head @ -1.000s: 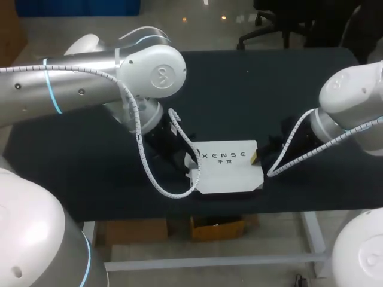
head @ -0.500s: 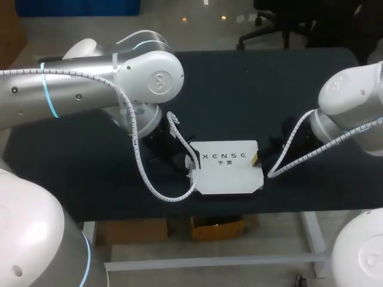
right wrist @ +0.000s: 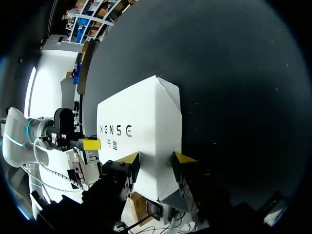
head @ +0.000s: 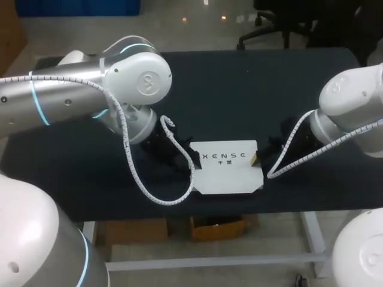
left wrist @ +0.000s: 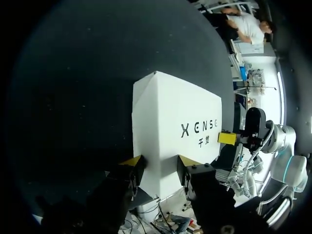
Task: Assemble the packaging by folding the flat box into shape, placing the metal phone stand inside, and closing the box properly
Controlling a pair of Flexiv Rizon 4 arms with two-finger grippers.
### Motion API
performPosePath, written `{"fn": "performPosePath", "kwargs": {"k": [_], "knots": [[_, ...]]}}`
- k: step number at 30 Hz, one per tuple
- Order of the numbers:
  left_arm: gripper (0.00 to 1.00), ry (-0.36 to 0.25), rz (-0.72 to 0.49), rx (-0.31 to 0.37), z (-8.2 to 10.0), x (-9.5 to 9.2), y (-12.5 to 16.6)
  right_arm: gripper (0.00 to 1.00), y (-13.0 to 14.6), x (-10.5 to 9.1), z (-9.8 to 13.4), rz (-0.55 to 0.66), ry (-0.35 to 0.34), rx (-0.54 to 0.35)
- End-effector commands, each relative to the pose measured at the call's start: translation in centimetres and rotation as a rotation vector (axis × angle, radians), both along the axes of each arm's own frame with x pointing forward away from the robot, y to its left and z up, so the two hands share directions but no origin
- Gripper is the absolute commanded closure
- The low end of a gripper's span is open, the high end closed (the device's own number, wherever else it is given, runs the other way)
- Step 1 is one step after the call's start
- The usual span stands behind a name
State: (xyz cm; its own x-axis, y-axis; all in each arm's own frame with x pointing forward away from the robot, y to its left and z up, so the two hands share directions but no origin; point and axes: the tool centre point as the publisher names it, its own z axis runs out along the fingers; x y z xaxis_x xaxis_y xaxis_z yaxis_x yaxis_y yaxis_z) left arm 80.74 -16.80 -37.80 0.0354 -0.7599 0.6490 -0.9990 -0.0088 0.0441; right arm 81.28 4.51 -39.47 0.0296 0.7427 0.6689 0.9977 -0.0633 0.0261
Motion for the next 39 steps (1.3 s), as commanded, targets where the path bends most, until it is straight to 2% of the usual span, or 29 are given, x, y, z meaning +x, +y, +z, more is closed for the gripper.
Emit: {"fn": "performPosePath", "kwargs": {"k": [1,17,39], "knots": [[0.55,-0.013,-0.005,-0.025,-0.3,-0.1,-0.2,0.58,0.3,0.1,-0.2,0.004,0.004,0.010],[0.55,-0.041,-0.022,-0.050,0.7,0.0,-0.8,0.57,0.5,0.3,0.5,0.006,0.002,0.020],[0.54,-0.007,-0.008,0.001,1.2,0.1,-1.2,0.56,0.5,0.5,1.6,0.012,0.006,0.007]]}}
